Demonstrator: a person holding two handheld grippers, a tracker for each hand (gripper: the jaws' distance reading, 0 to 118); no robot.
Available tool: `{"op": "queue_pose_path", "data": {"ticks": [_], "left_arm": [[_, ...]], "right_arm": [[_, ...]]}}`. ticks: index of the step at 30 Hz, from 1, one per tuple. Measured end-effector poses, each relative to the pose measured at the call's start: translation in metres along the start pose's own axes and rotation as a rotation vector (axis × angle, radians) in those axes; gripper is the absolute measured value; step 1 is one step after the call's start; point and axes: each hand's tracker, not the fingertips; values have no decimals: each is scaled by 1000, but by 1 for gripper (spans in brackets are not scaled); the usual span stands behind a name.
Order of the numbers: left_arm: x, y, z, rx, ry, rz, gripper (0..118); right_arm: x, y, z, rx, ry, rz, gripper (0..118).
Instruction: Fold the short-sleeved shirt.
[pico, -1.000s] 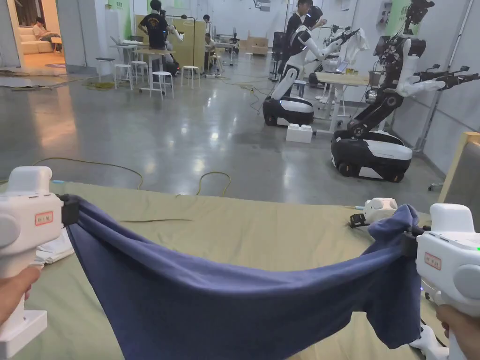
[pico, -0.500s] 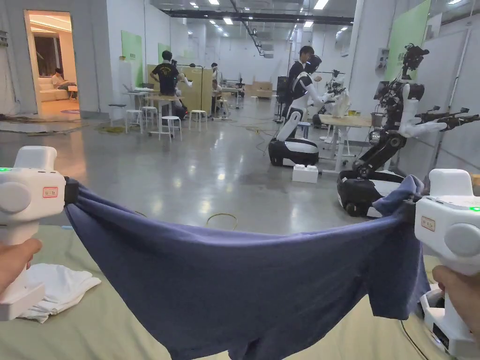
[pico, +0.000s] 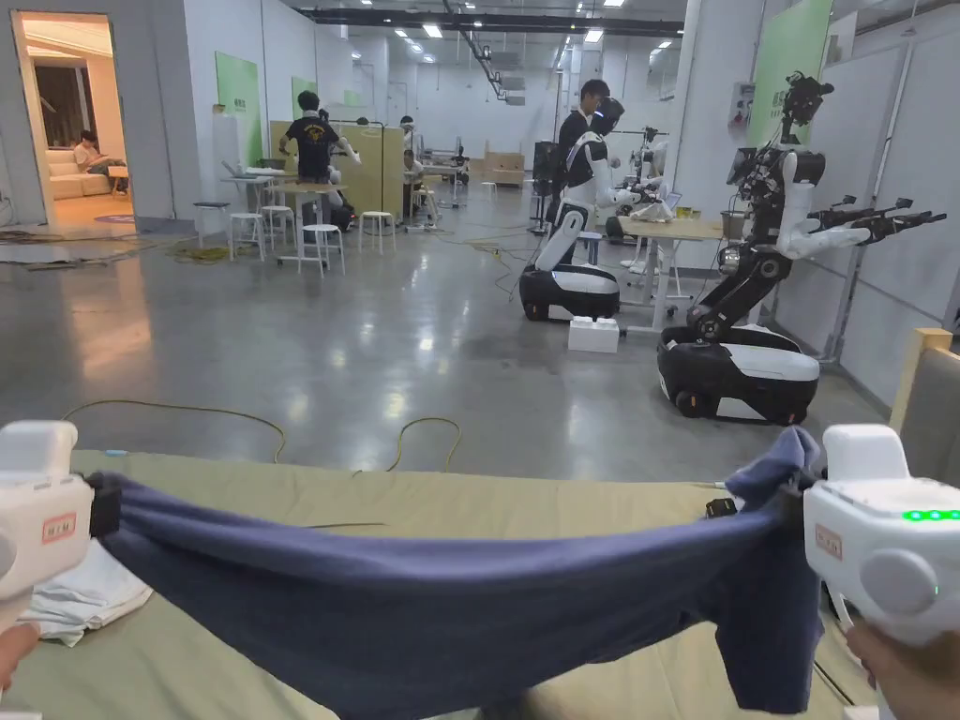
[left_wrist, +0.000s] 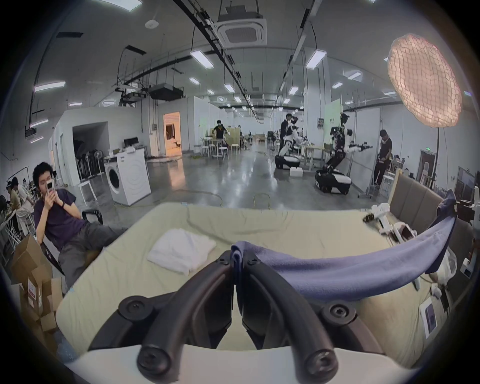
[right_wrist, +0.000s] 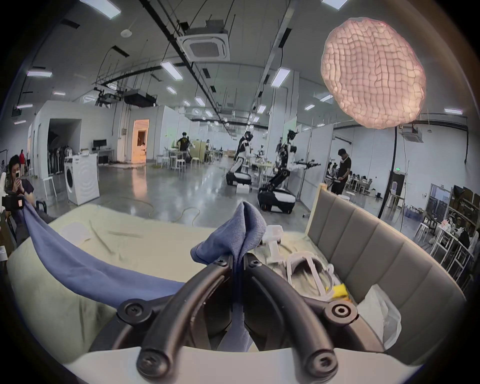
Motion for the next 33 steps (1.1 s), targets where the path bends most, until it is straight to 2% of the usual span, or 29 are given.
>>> {"op": "queue_pose_path", "data": {"ticks": [4, 14, 18, 22, 26, 28, 31, 32, 33], "left_arm": [[-6, -68, 7, -85, -10, 50, 6], [-29, -203, 61, -227, -8, 179, 6], [-26, -247, 71, -309, 5, 138, 6], [-29, -279, 74, -375, 6, 143, 6], [-39, -298, 64, -409, 19, 139, 9], [-39, -298, 63, -416, 35, 111, 16], [-38, -292, 67, -394, 79, 63, 16], [-38, -288, 68, -383, 84, 59, 21], [-37, -284, 69, -372, 95, 52, 29]], "right_arm": [[-1, -61, 13, -82, 14, 26, 7], [8, -178, 72, -242, 12, 17, 7], [-6, -220, 94, -304, -8, 138, 7], [-10, -257, 103, -386, 16, 111, 7], [-13, -279, 110, -423, -7, 117, 7], [-13, -284, 112, -438, -13, 108, 10], [-14, -286, 118, -444, -23, 75, 15], [-14, -285, 120, -442, -31, 67, 24], [-31, -265, 142, -434, -38, 64, 33]]}}
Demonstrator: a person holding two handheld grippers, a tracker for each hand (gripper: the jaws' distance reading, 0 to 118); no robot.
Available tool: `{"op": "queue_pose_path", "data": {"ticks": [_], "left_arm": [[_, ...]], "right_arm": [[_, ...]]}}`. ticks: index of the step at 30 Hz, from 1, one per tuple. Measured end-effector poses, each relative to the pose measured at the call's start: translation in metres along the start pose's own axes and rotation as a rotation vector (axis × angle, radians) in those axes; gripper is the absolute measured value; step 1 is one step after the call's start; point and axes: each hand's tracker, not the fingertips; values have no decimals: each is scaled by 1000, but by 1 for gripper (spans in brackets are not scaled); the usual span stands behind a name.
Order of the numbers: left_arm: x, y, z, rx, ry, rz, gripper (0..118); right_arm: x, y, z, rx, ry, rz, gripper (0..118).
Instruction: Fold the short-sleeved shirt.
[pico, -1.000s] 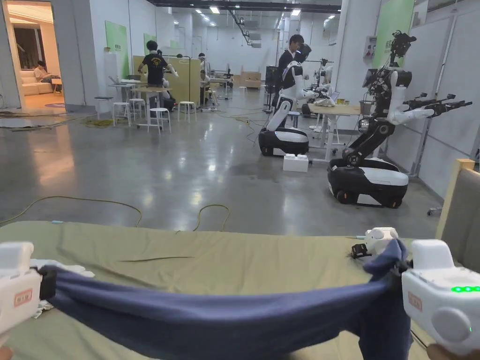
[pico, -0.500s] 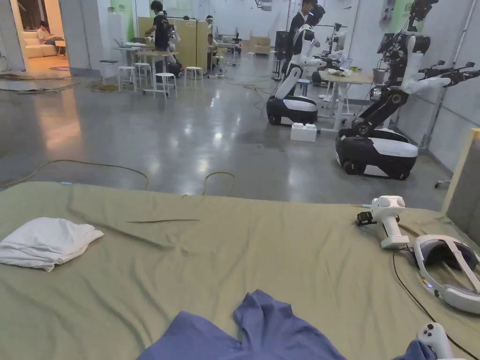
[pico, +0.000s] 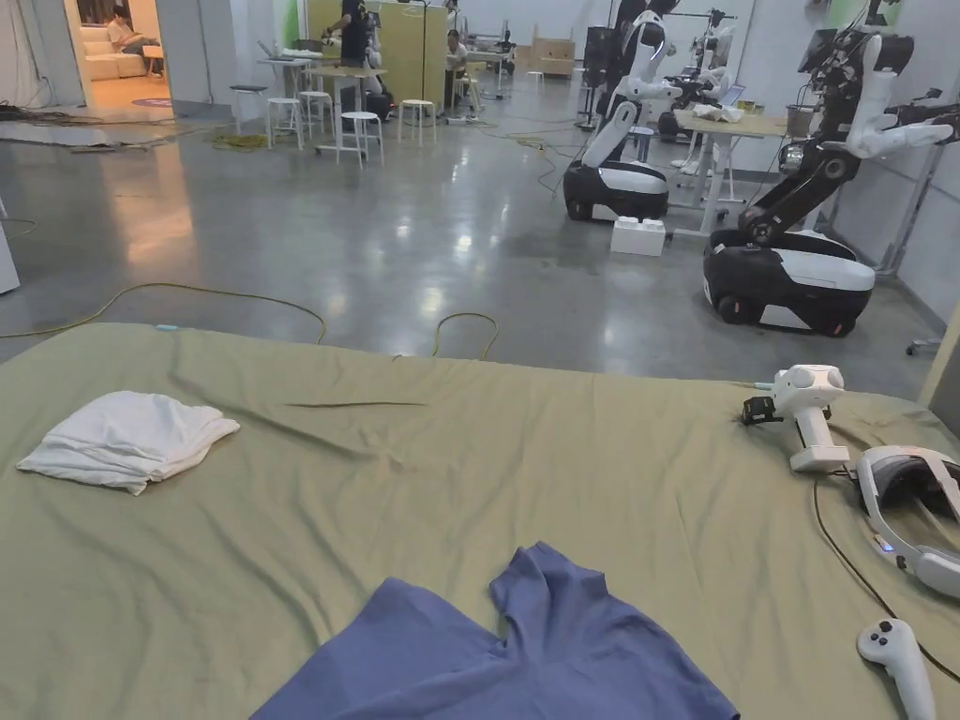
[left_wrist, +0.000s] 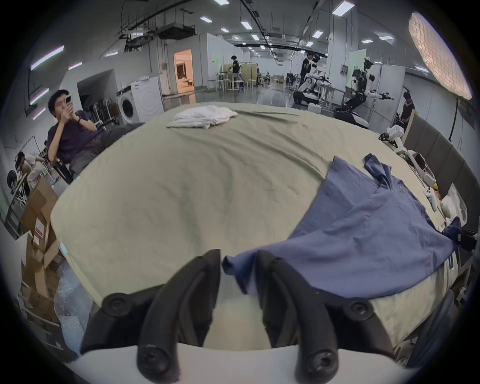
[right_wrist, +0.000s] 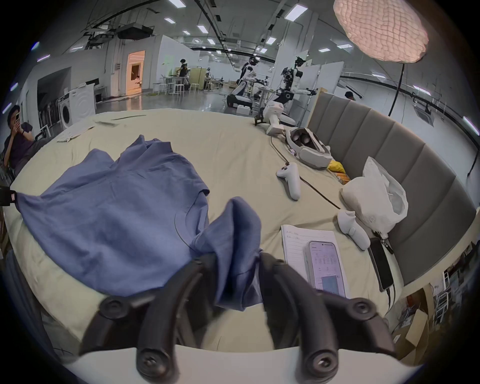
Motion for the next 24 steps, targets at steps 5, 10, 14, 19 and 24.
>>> {"op": "queue_pose_path", "data": {"ticks": [5, 10, 14, 19, 24], "left_arm": [[23, 19, 18, 105, 3, -37, 56], [62, 49, 33, 193, -93, -38, 57], [104, 71, 46, 316, -121, -56, 56], [150, 94, 69, 468, -123, -100, 48], [171, 108, 89, 573, -102, -95, 15]], "right_arm": [[3, 16, 5, 91, 6, -48, 65], [-14, 55, 17, 239, 44, -88, 65], [-41, 94, 26, 385, 66, -112, 65], [-73, 133, 37, 538, 102, -112, 59], [-92, 150, 42, 604, 96, -122, 19]]}}
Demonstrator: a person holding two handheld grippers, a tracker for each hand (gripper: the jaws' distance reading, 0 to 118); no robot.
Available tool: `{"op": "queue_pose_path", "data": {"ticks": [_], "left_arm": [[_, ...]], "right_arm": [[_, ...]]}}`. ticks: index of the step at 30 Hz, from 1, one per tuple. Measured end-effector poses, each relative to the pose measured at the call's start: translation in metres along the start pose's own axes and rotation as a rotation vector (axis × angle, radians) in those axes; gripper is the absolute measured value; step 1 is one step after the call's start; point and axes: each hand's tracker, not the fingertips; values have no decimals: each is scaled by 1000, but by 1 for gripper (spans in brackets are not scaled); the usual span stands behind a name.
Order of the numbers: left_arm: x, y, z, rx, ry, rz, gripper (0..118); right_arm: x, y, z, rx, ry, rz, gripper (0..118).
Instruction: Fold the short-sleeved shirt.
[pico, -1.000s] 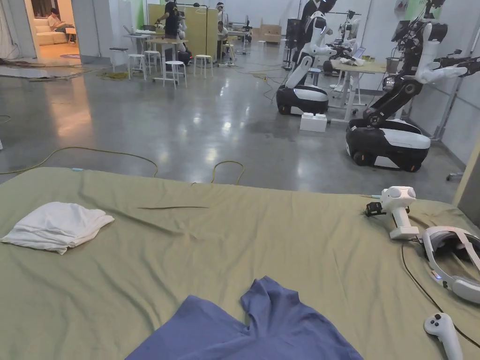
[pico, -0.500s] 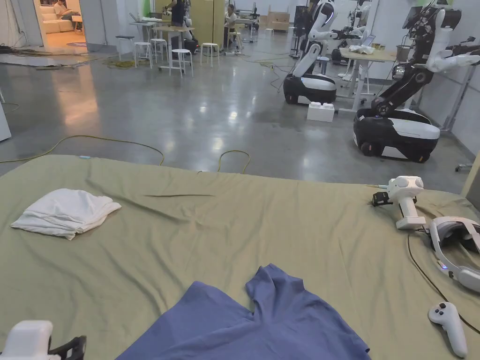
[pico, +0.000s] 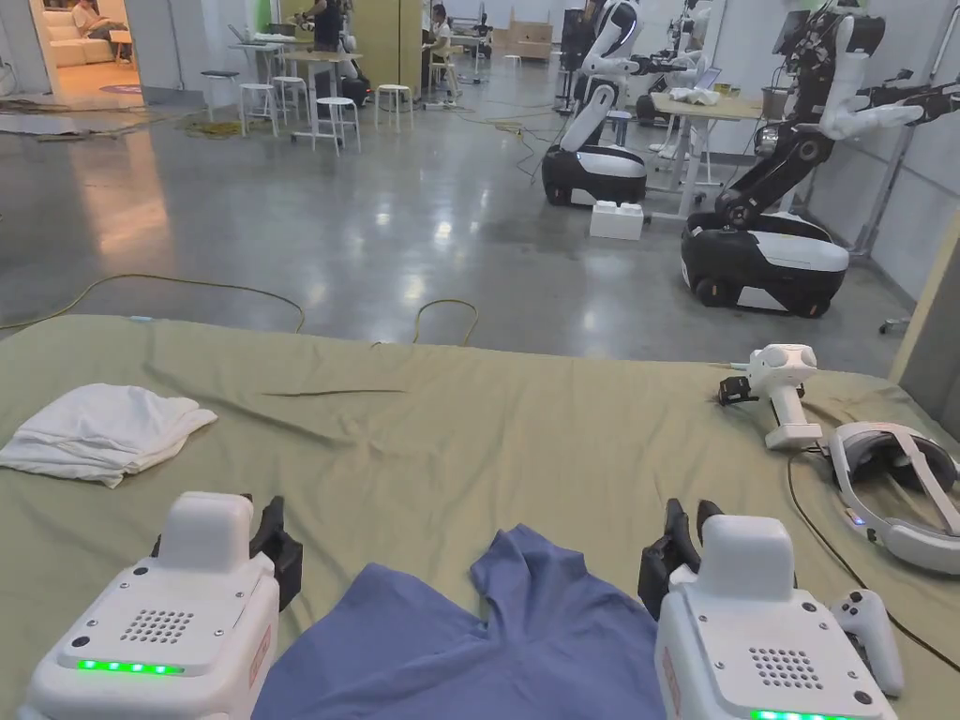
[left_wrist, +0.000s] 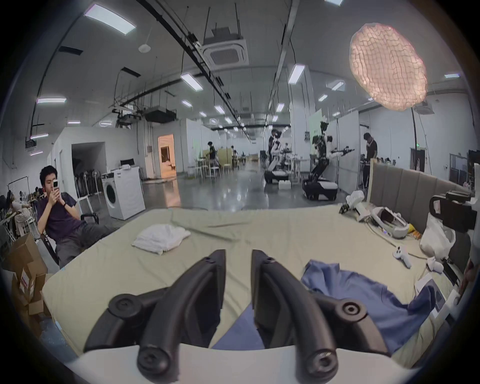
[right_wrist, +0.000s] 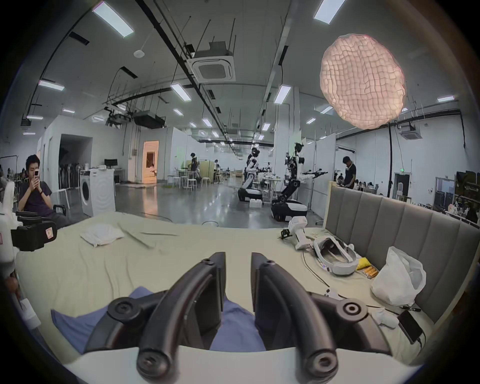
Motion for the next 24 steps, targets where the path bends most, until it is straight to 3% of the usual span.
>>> {"op": "queue_pose_path", "data": {"ticks": [1, 3, 5, 11, 16, 21, 24], "left_arm": [[1, 4, 0, 16, 0, 5, 8], [0, 8, 3, 40, 0, 12, 3], [-3, 10, 6, 53, 5, 22, 0], [-25, 2, 11, 14, -6, 47, 0], [-71, -27, 0, -178, 44, 57, 0], [-129, -72, -31, -487, 59, 103, 0], [-155, -101, -42, -629, 78, 146, 12]], "right_arm": [[-1, 1, 0, 11, -2, -14, 12], [-1, 1, 0, 38, 28, -42, 6], [-6, 1, 2, 52, -2, -30, 0], [-10, 5, 1, 74, 32, -33, 0], [-17, 2, -8, 36, 51, -15, 0], [-16, -13, -15, -31, 62, -8, 0], [-14, -22, -18, -66, 66, -11, 0]]}}
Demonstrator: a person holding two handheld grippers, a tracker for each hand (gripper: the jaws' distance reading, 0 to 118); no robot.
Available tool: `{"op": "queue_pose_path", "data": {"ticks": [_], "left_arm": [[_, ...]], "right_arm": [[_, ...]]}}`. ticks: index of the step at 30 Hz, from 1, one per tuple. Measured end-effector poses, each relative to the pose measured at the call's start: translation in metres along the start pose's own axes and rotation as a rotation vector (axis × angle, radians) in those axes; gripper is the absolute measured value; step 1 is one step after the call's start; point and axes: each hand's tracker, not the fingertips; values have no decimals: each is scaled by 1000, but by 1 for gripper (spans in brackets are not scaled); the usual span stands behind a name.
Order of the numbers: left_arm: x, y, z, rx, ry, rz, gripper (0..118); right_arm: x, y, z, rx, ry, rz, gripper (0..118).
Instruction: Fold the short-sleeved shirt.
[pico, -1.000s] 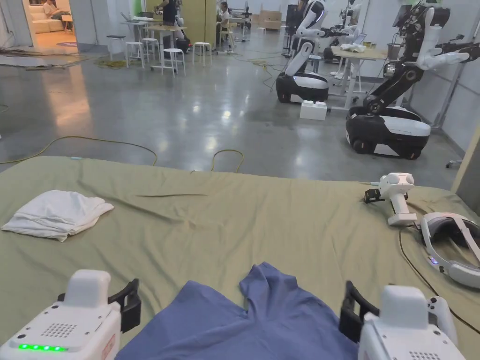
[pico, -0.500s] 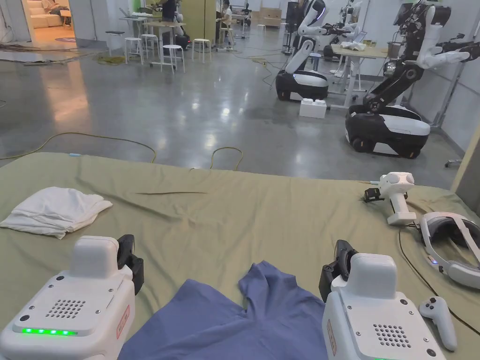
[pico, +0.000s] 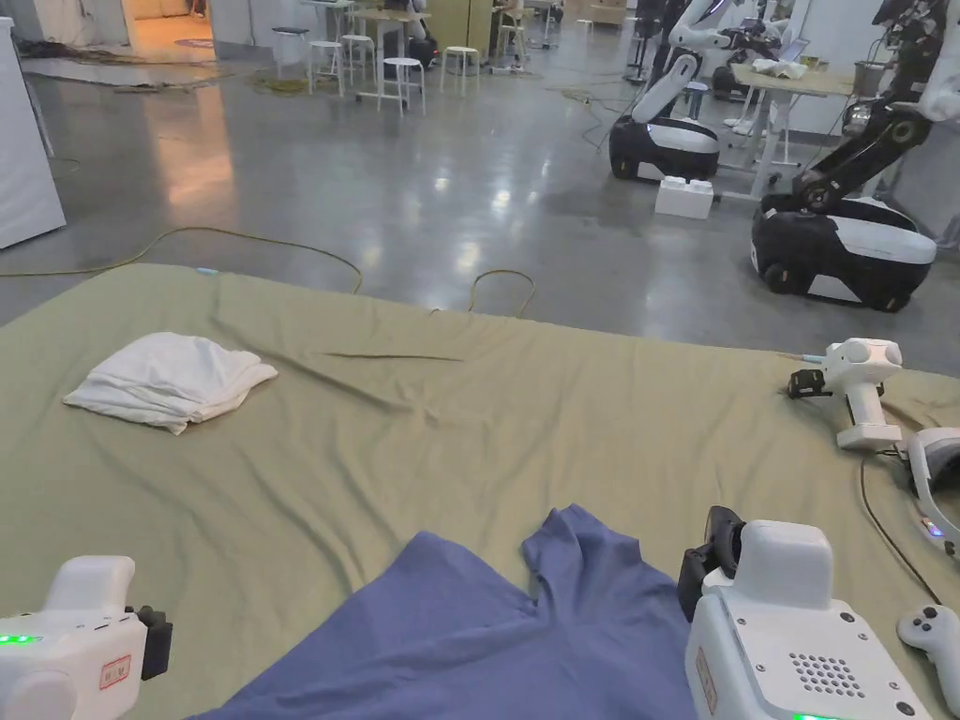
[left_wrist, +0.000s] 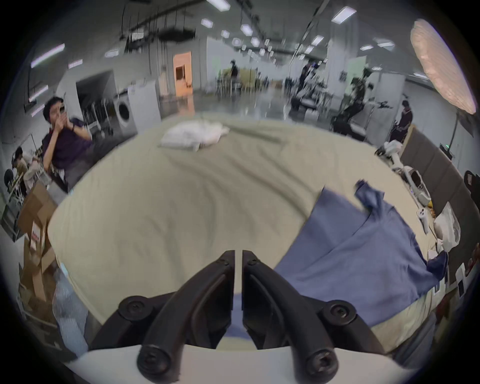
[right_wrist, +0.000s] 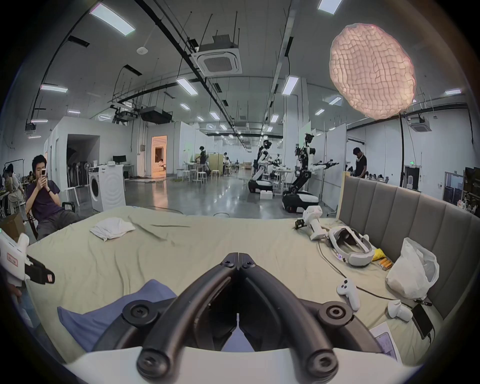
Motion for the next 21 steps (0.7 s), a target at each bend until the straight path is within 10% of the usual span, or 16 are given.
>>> {"op": "queue_pose_path", "data": {"ticks": [6, 17, 21], "left_arm": [[-32, -21, -40, -202, -55, 158, 60], [-15, -44, -75, -316, 68, 162, 59], [-3, -46, -76, -288, 105, 98, 43]], "right_arm": [[2, -15, -7, -66, -5, 11, 0], [0, -32, -17, -136, -5, 41, 0], [-1, -37, -31, -171, 7, 51, 0]]}}
